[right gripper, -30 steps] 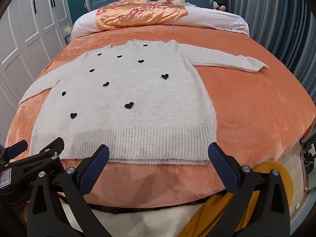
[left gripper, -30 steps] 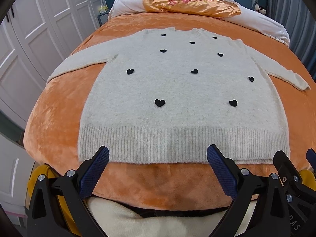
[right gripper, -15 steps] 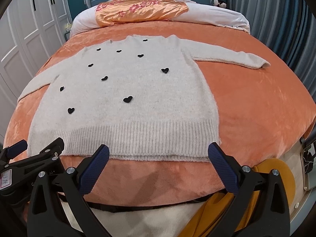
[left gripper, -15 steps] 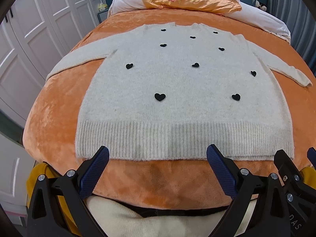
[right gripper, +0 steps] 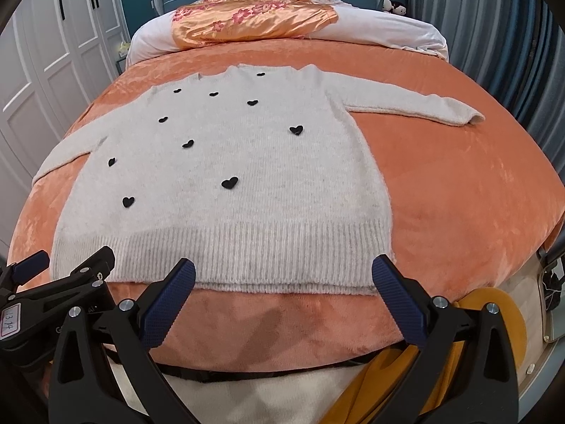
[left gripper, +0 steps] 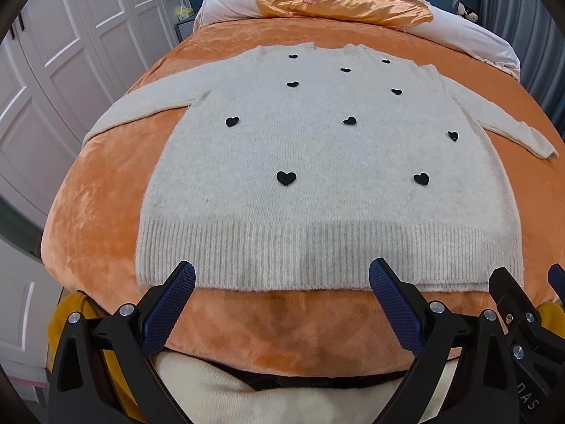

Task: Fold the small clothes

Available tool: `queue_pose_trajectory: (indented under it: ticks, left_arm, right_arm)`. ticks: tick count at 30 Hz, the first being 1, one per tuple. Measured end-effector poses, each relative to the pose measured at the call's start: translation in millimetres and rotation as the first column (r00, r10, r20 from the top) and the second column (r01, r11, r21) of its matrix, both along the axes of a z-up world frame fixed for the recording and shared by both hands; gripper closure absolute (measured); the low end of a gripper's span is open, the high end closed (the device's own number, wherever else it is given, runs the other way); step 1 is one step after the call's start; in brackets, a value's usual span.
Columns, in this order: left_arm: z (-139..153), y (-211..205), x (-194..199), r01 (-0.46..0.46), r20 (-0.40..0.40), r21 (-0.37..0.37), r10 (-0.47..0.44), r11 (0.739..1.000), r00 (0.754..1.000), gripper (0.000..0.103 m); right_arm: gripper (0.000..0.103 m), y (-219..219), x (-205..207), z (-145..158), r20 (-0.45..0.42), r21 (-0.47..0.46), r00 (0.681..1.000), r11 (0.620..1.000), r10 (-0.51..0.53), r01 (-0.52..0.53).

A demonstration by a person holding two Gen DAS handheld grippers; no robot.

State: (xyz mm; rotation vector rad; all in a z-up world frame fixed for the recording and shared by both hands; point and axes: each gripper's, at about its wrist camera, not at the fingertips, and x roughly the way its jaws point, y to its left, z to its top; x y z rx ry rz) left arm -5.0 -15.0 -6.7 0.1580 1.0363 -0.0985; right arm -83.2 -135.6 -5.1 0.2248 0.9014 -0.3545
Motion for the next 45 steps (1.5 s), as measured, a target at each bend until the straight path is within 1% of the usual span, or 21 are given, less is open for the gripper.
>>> queue_pose_trajectory:
  ticks: [16,19,22,26,28,29,30,31,32,33,35,36,38,40,41,42,43,44,45]
  left_arm:
    - [-2,-3,4,-0.001,-0.007,0.006,0.001,1.0,1.0,0.007]
    - [-1,-5,9,-0.003,0.002,0.016,0.003,1.0,1.0,0.006]
    - [-1,-6,21,-0.008,0.009,0.02,0.008,1.0,1.0,0.006]
    - [-3,-4,47,-0.021,0.001,-0.012,0.021,1.0,1.0,0.006]
    - [-4,-2,61,-0.033,0.005,-0.024,0.033,0.999,0.999,0.006]
    - [-5,-2,71,-0.041,0.0,-0.03,0.041,0.999,0.999,0.006]
    - [-7,-1,80,-0.048,-0.007,-0.038,0.048,0.998,0.999,0.006]
    - [-9,-1,86,-0.053,-0.011,-0.044,0.053,0.998,0.999,0.006]
    - [-11,1,98,-0.073,-0.017,-0.051,0.073,0.996,0.997,0.006]
    - [-12,2,104,-0.086,-0.015,-0.057,0.085,0.995,0.996,0.006]
    - [-13,4,118,-0.107,-0.007,-0.075,0.107,0.991,0.994,0.006]
    - [-13,4,124,-0.112,-0.001,-0.081,0.112,0.99,0.994,0.006]
    - [-12,2,138,-0.118,0.019,-0.088,0.12,0.989,0.993,0.006]
    - [-13,0,150,-0.116,0.032,-0.077,0.119,0.99,0.992,0.006]
    - [-14,-1,154,-0.116,0.038,-0.069,0.119,0.991,0.992,0.006]
    - [-14,-3,159,-0.113,0.048,-0.062,0.117,0.992,0.992,0.006]
    - [-14,-3,163,-0.114,0.054,-0.056,0.117,0.992,0.992,0.006]
    - [-15,-4,169,-0.116,0.061,-0.049,0.119,0.992,0.991,0.006]
    - [-16,-4,173,-0.112,0.063,-0.05,0.115,0.992,0.991,0.006]
  right_arm:
    - [0.005,-4,5,-1,-0.007,0.01,1.0,1.0,0.013,-0.013]
    - [0.005,-14,10,-3,-0.004,0.018,1.0,1.0,0.012,-0.012]
    - [0.005,-43,16,-6,0.009,0.046,1.0,0.999,-0.02,0.02]
    - [0.005,-116,33,-13,0.027,0.085,0.994,0.991,-0.109,0.106]
    - [0.005,-173,44,-13,0.062,0.091,0.981,0.98,-0.183,0.177]
    - [0.005,-192,47,-14,0.069,0.091,0.975,0.975,-0.209,0.203]
    - [0.005,-226,55,-15,0.084,0.1,0.965,0.966,-0.249,0.24]
    - [0.005,-247,59,-17,0.098,0.107,0.958,0.959,-0.271,0.261]
    - [0.005,-270,63,-18,0.116,0.118,0.946,0.95,-0.301,0.288]
    - [0.006,-302,69,-20,0.143,0.14,0.929,0.936,-0.341,0.322]
    - [0.006,-345,78,-26,0.173,0.161,0.901,0.914,-0.398,0.372]
    - [0.006,-363,82,-28,0.178,0.164,0.888,0.903,-0.423,0.397]
    - [0.006,-411,92,-36,0.188,0.193,0.85,0.867,-0.493,0.46]
    - [0.008,-447,101,-45,0.182,0.225,0.819,0.834,-0.544,0.504]
    - [0.013,-458,102,-47,0.179,0.232,0.81,0.824,-0.559,0.517]
    - [0.02,-470,105,-50,0.171,0.238,0.8,0.812,-0.575,0.533]
    - [0.023,-484,111,-56,0.149,0.241,0.79,0.797,-0.595,0.554]
    - [0.029,-495,115,-61,0.132,0.248,0.78,0.782,-0.612,0.572]
    - [0.034,-501,119,-65,0.126,0.259,0.775,0.775,-0.619,0.576]
